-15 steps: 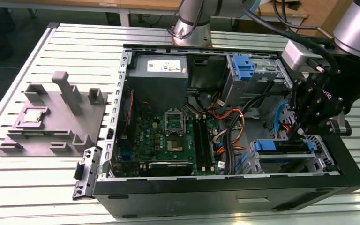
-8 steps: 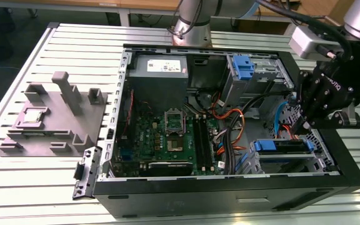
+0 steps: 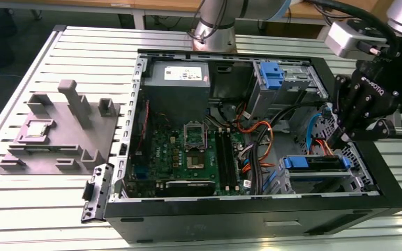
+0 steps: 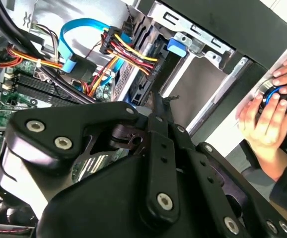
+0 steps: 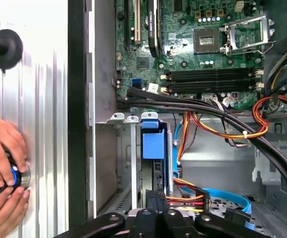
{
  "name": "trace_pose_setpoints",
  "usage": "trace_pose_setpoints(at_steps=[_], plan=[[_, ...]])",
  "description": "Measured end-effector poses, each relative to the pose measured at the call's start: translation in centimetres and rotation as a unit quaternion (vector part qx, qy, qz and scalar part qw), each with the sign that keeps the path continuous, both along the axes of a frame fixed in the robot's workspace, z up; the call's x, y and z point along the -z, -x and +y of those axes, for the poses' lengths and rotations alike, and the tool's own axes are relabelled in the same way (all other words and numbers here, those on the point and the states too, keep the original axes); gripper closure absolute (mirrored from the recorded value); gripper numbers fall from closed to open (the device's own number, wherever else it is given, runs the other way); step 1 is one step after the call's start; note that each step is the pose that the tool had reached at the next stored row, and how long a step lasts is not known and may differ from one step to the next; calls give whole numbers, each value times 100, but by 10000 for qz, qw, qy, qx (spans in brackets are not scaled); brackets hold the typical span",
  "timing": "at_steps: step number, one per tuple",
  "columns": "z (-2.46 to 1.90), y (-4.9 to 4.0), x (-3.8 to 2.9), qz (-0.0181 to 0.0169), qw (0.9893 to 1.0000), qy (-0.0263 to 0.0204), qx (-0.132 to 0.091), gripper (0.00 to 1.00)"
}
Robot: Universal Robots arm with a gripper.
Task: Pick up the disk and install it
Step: 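Insert the second disk wire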
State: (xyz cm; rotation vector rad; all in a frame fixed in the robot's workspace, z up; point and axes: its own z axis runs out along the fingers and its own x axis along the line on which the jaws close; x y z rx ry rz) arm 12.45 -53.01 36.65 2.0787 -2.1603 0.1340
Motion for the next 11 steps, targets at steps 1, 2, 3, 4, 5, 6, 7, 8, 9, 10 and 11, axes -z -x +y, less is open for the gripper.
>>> trace_pose_setpoints(at_steps=[1,2,3,4,5,6,7,8,9,10,11], plan=[[3,0,-1,3,10000,0,1,89],[3,0,-7,5,10000,1,1,89],[3,0,-21,8,10000,1,1,89],[3,0,-46,9,10000,1,0,89],[4,0,-73,9,10000,1,0,89],[4,0,-99,9,10000,0,0,89],[6,0,-156,9,10000,0,0,89],[9,0,-181,9,10000,1,0,89],[15,0,-194,10,10000,0,1,89],[25,-1,-197,11,10000,0,1,89],[39,-1,-198,13,10000,-1,1,89]])
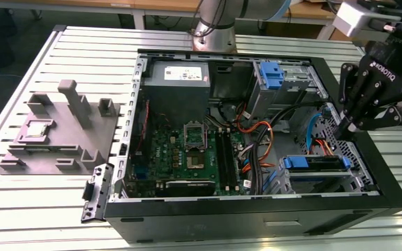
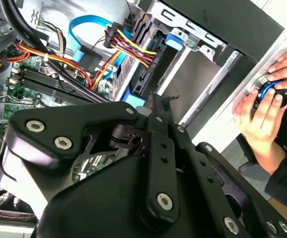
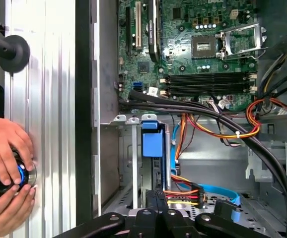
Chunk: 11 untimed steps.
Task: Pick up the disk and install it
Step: 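Insert the second disk wire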
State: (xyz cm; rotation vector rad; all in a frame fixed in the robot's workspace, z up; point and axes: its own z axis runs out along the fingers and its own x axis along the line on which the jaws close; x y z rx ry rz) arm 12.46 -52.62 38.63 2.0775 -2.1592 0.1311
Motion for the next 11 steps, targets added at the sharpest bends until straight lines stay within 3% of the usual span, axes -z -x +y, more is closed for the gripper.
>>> trace_pose_setpoints(at_steps=[3,7,11], plan=[[65,-6,-2,8,10000,2,1,89],[154,-28,2,53,10000,1,6,89],[197,-43,6,92,9999,1,54,89]])
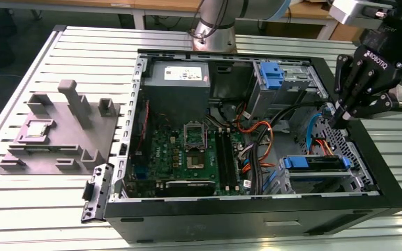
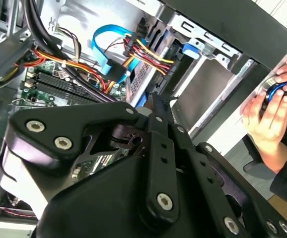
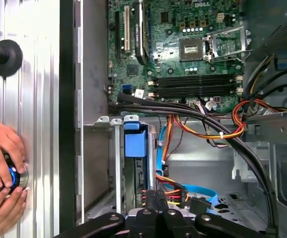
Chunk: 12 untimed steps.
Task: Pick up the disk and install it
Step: 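Insert the second disk wire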
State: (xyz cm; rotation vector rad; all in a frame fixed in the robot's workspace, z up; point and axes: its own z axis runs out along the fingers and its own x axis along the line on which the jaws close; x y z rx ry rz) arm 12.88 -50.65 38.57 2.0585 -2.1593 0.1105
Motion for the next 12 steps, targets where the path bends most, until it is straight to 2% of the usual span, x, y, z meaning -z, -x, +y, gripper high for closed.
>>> trace_pose_setpoints(at_steps=[5,7,12], plan=[[61,-19,5,39,10000,0,55,89],[105,-34,6,52,10000,0,56,89],[247,-67,8,69,10000,1,58,89]])
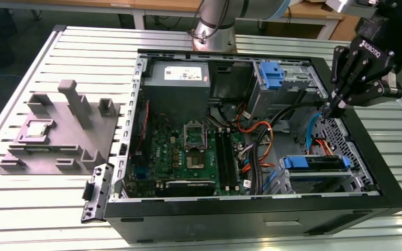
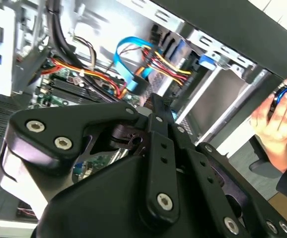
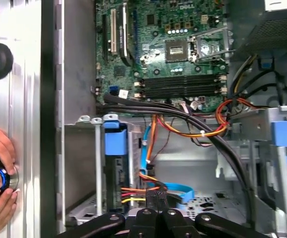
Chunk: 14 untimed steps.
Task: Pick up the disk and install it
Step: 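Insert the second disk wire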
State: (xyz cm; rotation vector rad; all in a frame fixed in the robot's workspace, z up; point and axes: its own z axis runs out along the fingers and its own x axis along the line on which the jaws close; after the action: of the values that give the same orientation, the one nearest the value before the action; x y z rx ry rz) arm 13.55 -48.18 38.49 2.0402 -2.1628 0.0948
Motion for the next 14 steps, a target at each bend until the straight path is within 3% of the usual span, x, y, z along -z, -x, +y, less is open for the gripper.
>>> trace_pose_setpoints(at_steps=[6,9,13,14], plan=[[185,-16,14,15,10000,20,5,89],[217,-17,43,16,10000,75,12,89],[221,-18,84,16,9999,172,14,89],[221,-18,94,16,9998,197,14,83]])
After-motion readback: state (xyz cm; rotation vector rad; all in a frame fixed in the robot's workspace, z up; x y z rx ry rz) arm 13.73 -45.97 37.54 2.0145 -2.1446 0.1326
